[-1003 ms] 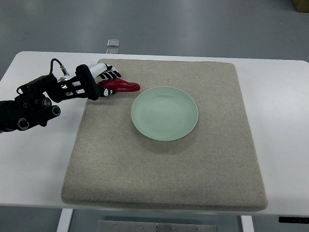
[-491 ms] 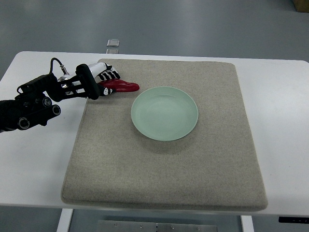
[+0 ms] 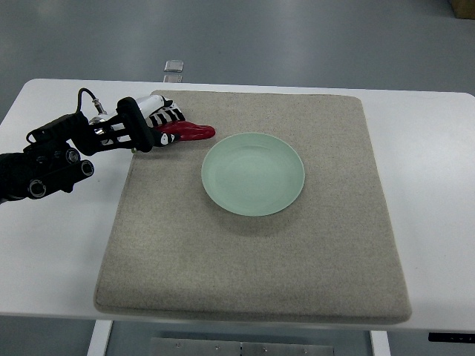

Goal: Place red pepper on plate with left hand
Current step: 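Close the left hand fingers firmly on the red pepper, then lift the red pepper and carry it over the green plate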

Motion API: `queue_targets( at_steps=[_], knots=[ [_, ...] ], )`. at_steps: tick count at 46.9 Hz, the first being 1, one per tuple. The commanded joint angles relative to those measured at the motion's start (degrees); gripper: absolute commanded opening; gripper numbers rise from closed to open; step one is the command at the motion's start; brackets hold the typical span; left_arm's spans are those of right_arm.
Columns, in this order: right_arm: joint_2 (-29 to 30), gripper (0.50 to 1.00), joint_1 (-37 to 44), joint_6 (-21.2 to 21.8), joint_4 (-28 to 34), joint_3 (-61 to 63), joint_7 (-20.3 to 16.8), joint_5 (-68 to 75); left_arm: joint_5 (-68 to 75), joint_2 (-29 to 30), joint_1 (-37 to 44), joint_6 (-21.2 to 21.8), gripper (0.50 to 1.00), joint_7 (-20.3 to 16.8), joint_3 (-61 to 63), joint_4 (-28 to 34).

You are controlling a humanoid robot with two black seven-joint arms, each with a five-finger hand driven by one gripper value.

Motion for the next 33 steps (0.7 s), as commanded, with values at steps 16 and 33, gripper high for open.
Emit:
queue_targets(
  at_steps=[16,33],
  knots=[
    [0.0,0.932,0.0,0.0,0.0,0.0,0.0,0.0,-0.2,0.2,-1.0,0.0,0.500,-0.3,-2.7,-1.3],
    [0.0,0.932,0.0,0.0,0.0,0.0,0.0,0.0,8.0,0.6,-2.4,-0.6,0.500,-1.1,-7.7,-10.5]
  ],
)
